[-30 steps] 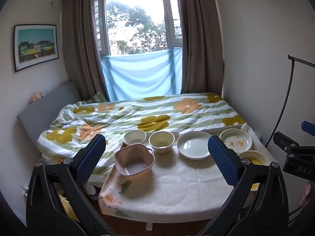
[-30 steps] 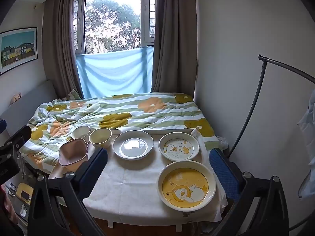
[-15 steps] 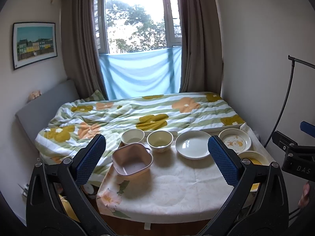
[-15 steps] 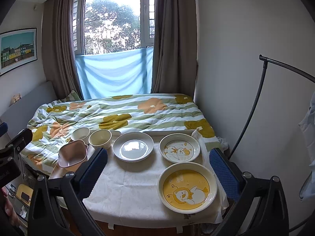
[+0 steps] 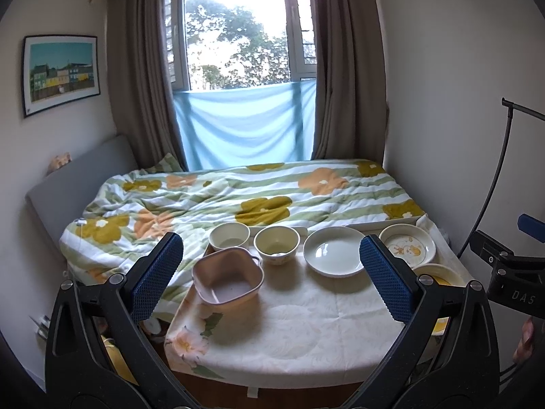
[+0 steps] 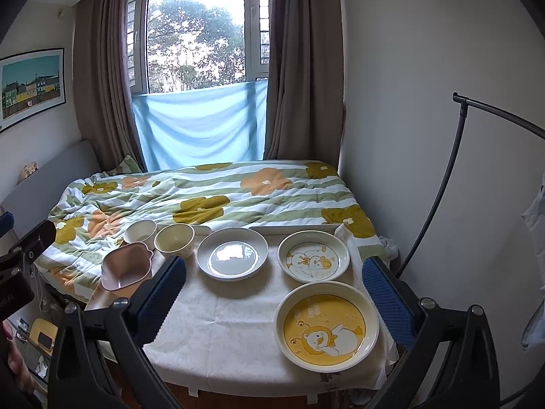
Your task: Organize plates and bowls
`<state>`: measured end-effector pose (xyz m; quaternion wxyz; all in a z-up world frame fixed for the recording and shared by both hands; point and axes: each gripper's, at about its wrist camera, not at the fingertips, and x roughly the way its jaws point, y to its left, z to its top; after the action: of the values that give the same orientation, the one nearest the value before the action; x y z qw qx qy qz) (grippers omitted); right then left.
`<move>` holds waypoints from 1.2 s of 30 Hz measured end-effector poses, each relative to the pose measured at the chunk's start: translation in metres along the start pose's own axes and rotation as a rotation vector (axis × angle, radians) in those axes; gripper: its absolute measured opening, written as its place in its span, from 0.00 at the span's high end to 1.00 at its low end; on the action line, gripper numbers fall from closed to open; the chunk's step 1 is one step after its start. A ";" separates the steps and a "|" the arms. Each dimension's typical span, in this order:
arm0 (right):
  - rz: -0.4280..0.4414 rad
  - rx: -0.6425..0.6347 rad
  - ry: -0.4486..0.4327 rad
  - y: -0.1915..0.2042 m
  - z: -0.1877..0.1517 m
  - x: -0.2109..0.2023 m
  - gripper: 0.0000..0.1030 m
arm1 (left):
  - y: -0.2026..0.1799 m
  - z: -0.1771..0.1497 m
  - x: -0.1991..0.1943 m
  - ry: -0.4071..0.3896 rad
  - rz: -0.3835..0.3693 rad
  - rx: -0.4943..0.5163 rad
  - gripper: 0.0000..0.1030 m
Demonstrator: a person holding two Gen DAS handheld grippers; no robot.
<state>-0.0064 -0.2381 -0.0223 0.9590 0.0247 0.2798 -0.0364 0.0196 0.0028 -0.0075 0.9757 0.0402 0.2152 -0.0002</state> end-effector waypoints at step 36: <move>0.024 0.015 0.016 0.000 -0.003 -0.001 0.00 | 0.003 -0.002 0.003 0.006 0.003 -0.002 0.00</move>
<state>-0.0089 -0.2380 -0.0245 0.9569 0.0355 0.2870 -0.0268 0.0214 0.0062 -0.0106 0.9751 0.0393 0.2181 0.0016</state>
